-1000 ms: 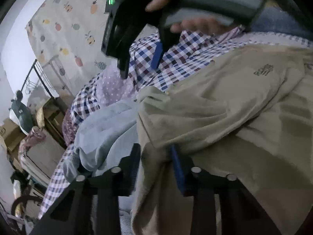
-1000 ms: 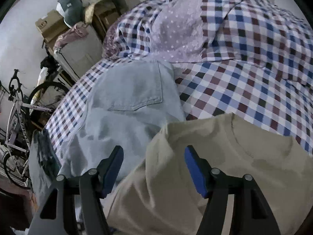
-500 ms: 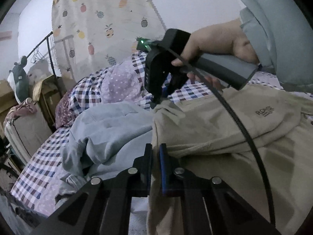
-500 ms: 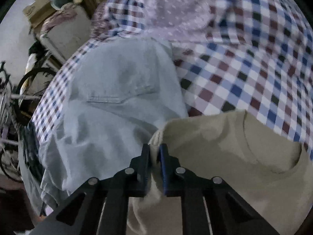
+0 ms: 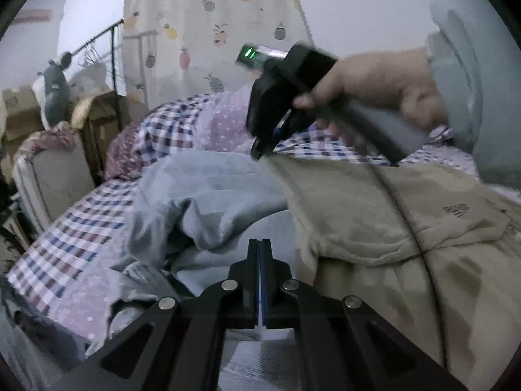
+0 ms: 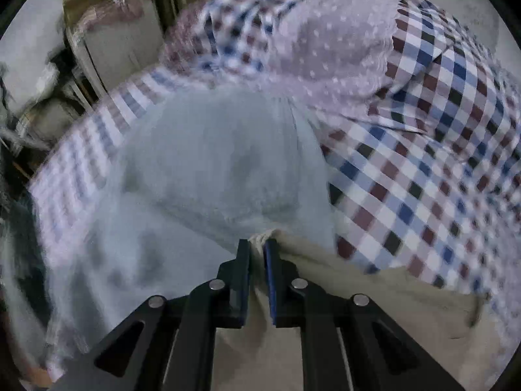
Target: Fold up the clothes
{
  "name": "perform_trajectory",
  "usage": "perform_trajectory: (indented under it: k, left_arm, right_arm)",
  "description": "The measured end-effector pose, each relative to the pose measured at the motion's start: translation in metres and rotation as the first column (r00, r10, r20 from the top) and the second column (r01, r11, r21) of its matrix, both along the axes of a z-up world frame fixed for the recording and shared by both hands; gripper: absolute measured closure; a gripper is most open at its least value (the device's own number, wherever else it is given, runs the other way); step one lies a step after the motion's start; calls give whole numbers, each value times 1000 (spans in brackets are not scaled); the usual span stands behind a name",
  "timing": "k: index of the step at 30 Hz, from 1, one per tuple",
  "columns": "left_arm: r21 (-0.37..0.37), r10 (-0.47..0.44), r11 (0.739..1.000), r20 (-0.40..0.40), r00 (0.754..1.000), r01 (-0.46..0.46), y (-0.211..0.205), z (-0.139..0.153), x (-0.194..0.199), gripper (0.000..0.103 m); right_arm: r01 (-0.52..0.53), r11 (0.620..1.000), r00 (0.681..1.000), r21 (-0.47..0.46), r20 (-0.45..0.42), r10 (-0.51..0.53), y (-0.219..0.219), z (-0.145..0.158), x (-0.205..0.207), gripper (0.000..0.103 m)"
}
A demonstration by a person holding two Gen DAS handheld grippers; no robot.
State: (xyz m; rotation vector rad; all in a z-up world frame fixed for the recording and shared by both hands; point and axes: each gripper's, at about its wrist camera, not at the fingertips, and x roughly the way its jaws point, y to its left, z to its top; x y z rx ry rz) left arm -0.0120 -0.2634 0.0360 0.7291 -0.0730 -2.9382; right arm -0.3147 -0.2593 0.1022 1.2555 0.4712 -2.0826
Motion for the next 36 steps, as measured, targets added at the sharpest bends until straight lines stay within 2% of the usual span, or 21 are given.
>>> perform_trajectory:
  k: [1,3,4,5,6,7,8,9,11,13,16,19,21,22,23,25,26,27,32,36]
  left_arm:
    - [8,-14,1000,5,1000,14,1,0,0,103]
    - [27,-43,999,9,999,43,3,0,2,100]
    - [40,-61,997,5,998,61,4,0,3,95]
    - [53,-79,996,1,997,78,5,1,5,82]
    - [69,-88,994,-2,996,88,5,2,6,72]
    - [90,-96,991,-7,995,96,4,5,5,50]
    - [112,-103,988,-14,995,104,4,7,5,38]
    - [132,-109,985,-22,994,111,4,8,6,37]
    - [186,-123,975,-23,992,125,3,12,6,37]
    - [219,-143,965,-30,989,146,3,17,5,37]
    - [213,-162,963,-28,986,164,11,22,3,37]
    - [231,-151,964,58,987,134,19,16,-16,39]
    - [265,-130,960,117,985,95,16,5,-28,59]
    - [298,-121,952,141,983,75,11,0,-32,88]
    - [331,-114,942,165,980,53,7,-5,-37,92]
    - [409,-107,912,163,981,32,-2,-7,-39,93]
    - [417,-107,908,154,982,33,-3,-6,-37,94]
    - [418,-106,908,146,984,36,-4,-3,-36,94]
    - [480,-88,877,118,989,21,-15,2,-31,95]
    - [487,-71,874,135,988,-3,-18,-1,-34,95]
  right_arm:
    - [6,1000,1000,6,-9,-6,5,3,1,88]
    - [17,1000,999,17,-28,-16,15,10,3,75]
    - [23,999,999,23,-38,-22,21,13,3,56]
    - [27,1000,998,8,-50,-26,30,20,4,47]
    - [29,999,998,-29,-60,-31,45,31,7,46]
    - [31,997,997,-71,-68,-36,62,43,12,45]
    - [35,994,996,-104,-75,-43,80,53,15,45]
    - [39,990,995,-132,-80,-50,99,61,17,45]
    - [71,982,991,-173,-95,-89,140,74,33,37]
    - [110,972,985,-209,-105,-134,182,85,52,34]
    - [186,950,971,-250,-103,-217,256,93,88,34]
    - [258,929,947,-267,-122,-298,314,93,116,34]
    - [338,903,916,-264,-130,-381,358,88,126,34]
    - [385,886,896,-259,-123,-426,379,83,128,34]
    - [433,864,878,-259,-98,-469,399,75,128,34]
    - [522,813,836,-258,-33,-548,436,57,128,34]
    - [565,785,811,-255,-1,-584,454,48,128,34]
    - [582,775,803,-248,23,-596,465,39,125,34]
    - [587,783,809,-206,114,-577,488,-4,104,34]
    - [603,785,796,-141,168,-581,487,-41,81,40]
